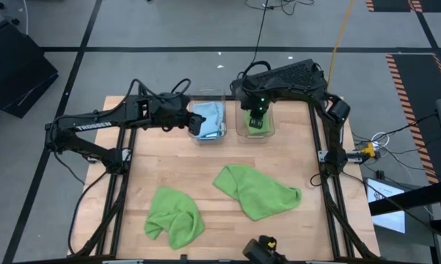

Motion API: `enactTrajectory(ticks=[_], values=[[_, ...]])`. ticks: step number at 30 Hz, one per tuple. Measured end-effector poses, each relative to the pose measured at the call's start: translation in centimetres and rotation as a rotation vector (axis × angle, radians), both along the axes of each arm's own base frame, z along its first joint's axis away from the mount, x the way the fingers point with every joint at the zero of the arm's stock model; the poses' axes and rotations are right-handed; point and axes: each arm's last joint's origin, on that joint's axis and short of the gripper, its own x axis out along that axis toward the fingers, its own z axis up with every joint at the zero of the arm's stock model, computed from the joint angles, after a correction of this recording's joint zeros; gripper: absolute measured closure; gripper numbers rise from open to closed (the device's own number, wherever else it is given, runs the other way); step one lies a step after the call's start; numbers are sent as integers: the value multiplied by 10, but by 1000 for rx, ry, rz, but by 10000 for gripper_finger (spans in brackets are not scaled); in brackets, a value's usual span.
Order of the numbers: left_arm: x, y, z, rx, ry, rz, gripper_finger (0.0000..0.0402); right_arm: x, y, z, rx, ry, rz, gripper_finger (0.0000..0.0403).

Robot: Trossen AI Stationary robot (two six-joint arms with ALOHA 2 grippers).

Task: Fold microfiber towels
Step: Put the green folded microfiber towel into the right transparent bin, then fold the left green microfiber towel

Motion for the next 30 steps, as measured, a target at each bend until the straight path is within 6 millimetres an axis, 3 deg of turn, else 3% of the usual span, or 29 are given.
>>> enactTrajectory(ticks=[9,13,18,21,26,30], values=[[-6,-17,-27,-76,286,-48,279,-14,14,59,-15,-166,-68,403],[-2,-38,-41,-129,376,-224,267,-22,28,89,25,-264,-135,403],[2,-71,-73,-191,461,-368,204,-29,61,130,36,-379,-176,403],[-8,-88,-97,-268,566,-382,159,-34,84,151,33,-445,-165,403],[-28,-105,-131,-432,743,-234,115,-39,120,179,99,-546,-231,403],[-45,-113,-157,-597,845,-122,114,-37,146,190,130,-589,-241,403]])
